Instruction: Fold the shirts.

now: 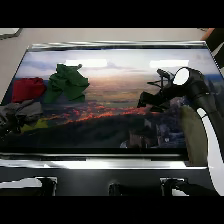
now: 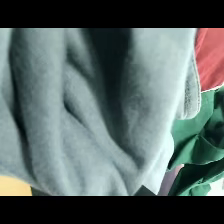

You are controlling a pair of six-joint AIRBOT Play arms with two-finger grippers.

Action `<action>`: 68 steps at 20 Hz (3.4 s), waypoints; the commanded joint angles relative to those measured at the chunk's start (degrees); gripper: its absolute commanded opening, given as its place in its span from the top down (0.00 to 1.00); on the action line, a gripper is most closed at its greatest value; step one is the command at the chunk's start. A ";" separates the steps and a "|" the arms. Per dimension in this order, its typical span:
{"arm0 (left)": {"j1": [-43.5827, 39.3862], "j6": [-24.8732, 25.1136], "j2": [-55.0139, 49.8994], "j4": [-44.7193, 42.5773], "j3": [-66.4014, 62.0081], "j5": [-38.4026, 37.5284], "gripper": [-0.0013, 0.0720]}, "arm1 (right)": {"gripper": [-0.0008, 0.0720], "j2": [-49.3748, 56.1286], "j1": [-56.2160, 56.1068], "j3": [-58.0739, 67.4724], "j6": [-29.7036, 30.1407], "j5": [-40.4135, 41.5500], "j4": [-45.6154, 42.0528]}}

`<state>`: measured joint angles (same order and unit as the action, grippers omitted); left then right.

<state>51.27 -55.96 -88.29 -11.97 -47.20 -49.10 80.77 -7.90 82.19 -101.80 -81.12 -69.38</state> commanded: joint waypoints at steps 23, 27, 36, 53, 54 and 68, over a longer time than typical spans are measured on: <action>-83.21 -20.57 28.72 -23.89 -0.26 -9.97 0.94 | 0.06 -25.81 0.92 0.02 2.32 -4.61 -28.85; -85.64 -20.35 14.64 -24.13 -1.62 -15.52 0.92 | 0.06 -21.46 0.92 -0.46 2.12 -8.74 -26.03; -61.90 -23.06 13.70 -44.09 -22.69 -31.50 0.08 | 0.03 -9.94 0.92 -8.98 10.03 -9.31 -1.79; -64.57 -8.31 9.60 -17.38 5.97 -12.15 0.27 | 0.01 -9.94 0.81 -30.75 18.91 -3.61 10.69; -65.00 -8.31 9.16 -17.57 5.97 -11.67 0.28 | 0.01 -9.94 0.81 -30.75 18.91 -3.04 10.71; -65.29 -5.35 8.04 -18.18 5.86 -12.50 0.93 | 0.45 -9.94 0.81 -42.69 25.11 11.06 19.76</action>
<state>-13.98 -61.52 -80.25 -30.09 -41.34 -60.84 70.78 -7.05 40.45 -78.74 -73.80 -52.01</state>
